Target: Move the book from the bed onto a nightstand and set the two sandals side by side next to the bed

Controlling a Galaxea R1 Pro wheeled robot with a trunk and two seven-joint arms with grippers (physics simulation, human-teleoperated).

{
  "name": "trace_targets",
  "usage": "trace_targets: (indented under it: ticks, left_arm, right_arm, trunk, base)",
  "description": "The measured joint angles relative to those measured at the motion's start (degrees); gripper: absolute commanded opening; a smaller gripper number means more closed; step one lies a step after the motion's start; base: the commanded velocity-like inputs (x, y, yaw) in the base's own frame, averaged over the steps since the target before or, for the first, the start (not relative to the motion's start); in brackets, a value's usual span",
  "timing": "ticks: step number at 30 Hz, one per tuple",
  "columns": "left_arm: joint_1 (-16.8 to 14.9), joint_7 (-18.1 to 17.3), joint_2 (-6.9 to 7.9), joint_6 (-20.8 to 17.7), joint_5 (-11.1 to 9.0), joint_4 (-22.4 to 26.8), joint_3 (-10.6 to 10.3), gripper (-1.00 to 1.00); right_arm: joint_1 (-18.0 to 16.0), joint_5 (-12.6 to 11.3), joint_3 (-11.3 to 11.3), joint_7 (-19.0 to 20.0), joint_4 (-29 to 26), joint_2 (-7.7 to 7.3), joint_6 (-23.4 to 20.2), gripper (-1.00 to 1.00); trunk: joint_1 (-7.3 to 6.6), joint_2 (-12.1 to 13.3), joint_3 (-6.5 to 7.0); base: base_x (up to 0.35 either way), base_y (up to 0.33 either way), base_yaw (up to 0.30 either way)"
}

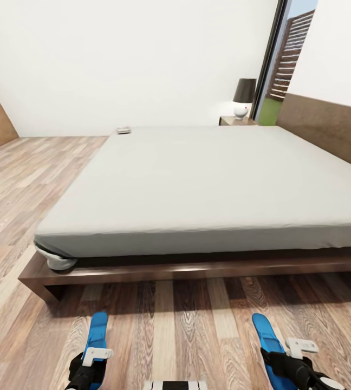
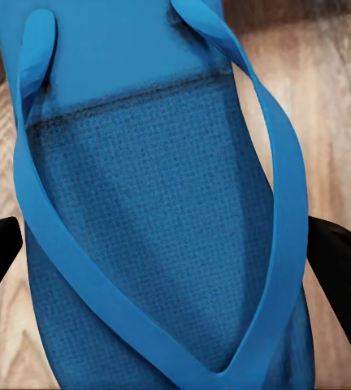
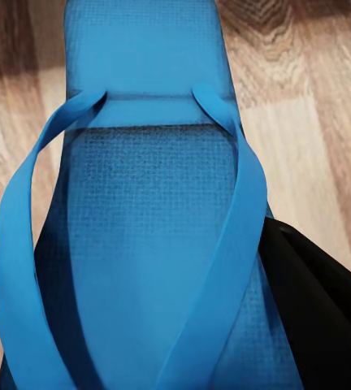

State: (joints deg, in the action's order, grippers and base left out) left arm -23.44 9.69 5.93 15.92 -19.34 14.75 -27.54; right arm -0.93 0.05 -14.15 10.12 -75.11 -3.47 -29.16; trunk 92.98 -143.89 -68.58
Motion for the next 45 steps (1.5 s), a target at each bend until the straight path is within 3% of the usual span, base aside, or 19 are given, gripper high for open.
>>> trace_targets:
  ticks: [8, 16, 45]
  left_arm:
    - [-0.1, 0.0, 0.16, 0.0, 0.0, 0.1, 0.0, -1.00]
    - [-0.7, 0.0, 0.40, 0.6, 0.1, 0.2, -0.1, -1.00]
    - [-1.4, 0.0, 0.36, 3.1, 0.1, 0.1, -0.1, -1.00]
  right_arm:
    - [0.8, 0.0, 0.0, 0.0, -5.3, 0.33, -4.2, -1.00]
    - [1.3, 0.0, -0.1, 0.0, -6.1, 0.33, -4.8, -1.00]
    - [1.4, 0.0, 0.0, 0.0, -6.1, 0.22, -4.6, -1.00]
  trunk:
    - [0.20, -0.1, -1.78]
    - [0.41, -0.2, -3.56]
    - [0.40, -0.2, -3.56]
  base:
    - [0.000, 0.000, 0.000]
    - [0.000, 0.000, 0.000]
    - [0.063, 0.032, 0.000]
